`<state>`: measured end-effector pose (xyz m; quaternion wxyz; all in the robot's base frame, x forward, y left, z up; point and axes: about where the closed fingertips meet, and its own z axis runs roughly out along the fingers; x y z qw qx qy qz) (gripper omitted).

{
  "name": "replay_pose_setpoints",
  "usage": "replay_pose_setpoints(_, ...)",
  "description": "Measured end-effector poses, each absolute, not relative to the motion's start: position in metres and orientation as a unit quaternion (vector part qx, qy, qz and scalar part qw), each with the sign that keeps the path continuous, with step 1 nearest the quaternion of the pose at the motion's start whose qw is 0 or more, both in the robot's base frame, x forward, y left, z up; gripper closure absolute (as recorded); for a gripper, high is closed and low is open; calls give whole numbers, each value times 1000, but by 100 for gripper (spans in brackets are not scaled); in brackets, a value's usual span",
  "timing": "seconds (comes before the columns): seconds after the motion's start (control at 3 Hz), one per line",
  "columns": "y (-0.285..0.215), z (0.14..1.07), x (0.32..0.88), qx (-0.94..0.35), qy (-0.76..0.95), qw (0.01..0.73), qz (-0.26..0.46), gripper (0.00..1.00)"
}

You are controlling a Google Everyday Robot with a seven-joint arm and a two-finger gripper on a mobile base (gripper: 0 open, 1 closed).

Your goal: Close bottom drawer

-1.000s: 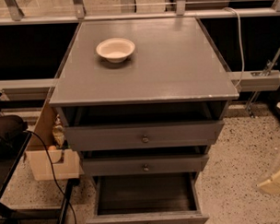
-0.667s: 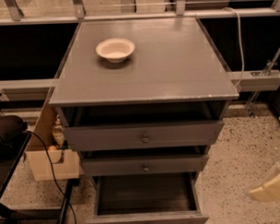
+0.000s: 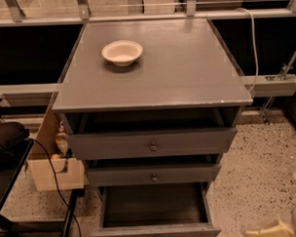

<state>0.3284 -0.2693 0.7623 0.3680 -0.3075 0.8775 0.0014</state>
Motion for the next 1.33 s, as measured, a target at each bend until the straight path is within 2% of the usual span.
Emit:
replay_pose_setpoints(0.33,-273,701,343,-234,875,424,27,0)
replay_pose_setpoints(1.33,-272,684,340,-216,872,439,38,0)
